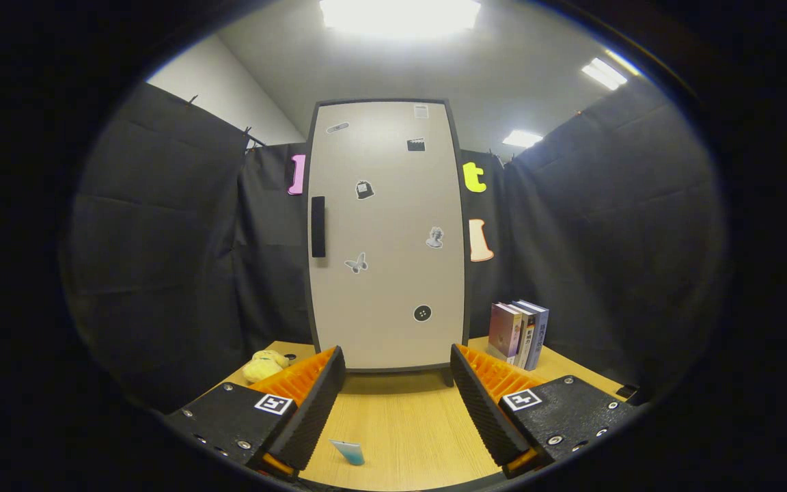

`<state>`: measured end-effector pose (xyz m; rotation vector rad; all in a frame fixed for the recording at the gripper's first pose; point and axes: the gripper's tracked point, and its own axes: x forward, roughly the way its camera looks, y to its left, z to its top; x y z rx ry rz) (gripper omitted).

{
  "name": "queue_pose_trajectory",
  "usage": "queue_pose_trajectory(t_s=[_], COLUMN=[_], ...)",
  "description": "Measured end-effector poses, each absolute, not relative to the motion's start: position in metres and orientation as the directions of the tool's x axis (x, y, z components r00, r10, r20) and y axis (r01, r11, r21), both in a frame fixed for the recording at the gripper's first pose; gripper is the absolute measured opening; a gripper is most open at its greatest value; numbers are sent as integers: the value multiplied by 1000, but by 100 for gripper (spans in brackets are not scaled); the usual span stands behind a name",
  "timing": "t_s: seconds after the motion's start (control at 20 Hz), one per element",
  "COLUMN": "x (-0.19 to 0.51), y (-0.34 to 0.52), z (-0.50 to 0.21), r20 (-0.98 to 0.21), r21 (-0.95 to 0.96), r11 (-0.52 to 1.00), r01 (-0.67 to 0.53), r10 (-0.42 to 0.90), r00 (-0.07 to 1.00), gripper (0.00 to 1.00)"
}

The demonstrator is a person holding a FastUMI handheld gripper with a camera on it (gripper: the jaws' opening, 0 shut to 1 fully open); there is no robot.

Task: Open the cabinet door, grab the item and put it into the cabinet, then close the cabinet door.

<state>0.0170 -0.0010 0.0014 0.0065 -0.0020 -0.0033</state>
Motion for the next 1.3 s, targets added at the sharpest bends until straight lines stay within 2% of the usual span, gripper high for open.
queue_pose_trajectory(t_s=[0.55,1.3], x=[49,170], y=[20,68], z=[35,113], r20=[25,84], r21=[22,54], r11=[999,984], r01=[-43,-168], r10=[42,163], r00=[999,983], gripper=[95,95])
